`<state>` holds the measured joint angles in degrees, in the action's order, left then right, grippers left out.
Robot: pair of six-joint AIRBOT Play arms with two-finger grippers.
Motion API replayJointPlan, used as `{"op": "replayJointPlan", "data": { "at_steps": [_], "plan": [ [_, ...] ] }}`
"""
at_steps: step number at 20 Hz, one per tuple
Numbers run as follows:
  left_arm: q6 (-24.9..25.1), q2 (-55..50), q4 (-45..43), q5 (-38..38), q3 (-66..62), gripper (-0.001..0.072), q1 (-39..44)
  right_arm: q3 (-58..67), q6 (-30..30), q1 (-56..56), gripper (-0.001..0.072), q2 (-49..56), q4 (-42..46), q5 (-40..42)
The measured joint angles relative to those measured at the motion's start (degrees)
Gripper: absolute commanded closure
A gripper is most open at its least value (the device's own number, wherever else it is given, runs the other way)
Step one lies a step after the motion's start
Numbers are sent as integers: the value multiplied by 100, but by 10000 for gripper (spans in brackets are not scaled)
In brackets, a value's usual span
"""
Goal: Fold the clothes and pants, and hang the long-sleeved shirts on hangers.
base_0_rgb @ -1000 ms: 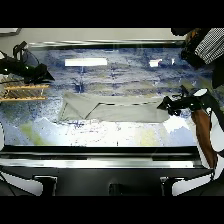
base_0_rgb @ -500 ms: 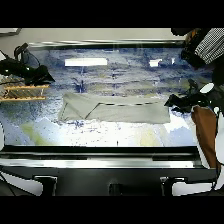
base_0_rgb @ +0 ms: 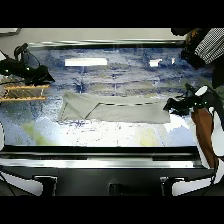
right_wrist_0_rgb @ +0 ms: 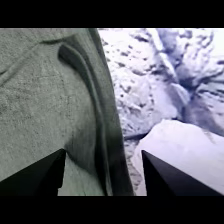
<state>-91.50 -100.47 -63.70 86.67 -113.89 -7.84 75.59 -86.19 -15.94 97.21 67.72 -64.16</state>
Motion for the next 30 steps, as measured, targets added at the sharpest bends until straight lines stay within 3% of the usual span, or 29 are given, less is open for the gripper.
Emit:
{"op": "replayJointPlan", "data": {
  "at_steps": [2,3,4,6,7,9,11,19,30],
  "plan": [
    [0,0,0,0,0,382,0,9,0,-2,182,109,-153,-9],
    [0,0,0,0,0,382,0,7,2,0,252,175,-249,-24],
    [0,0,-2,0,0,383,0,7,22,2,343,232,-380,-37],
    [0,0,0,-2,2,389,4,-11,138,11,612,315,-629,-116],
    [0,0,7,-2,0,390,7,-17,179,11,678,332,-748,-146],
    [0,-7,9,-2,2,399,28,-22,282,13,678,304,-866,-160],
    [-2,-50,13,-2,4,690,118,-26,332,11,678,179,-911,-256],
    [-352,-892,542,-511,9,690,1637,315,-216,4,678,-1099,-538,-717],
    [-1012,-2387,2719,-3187,0,691,4299,2459,-905,4,678,-1845,197,-2409]
  ]
}}
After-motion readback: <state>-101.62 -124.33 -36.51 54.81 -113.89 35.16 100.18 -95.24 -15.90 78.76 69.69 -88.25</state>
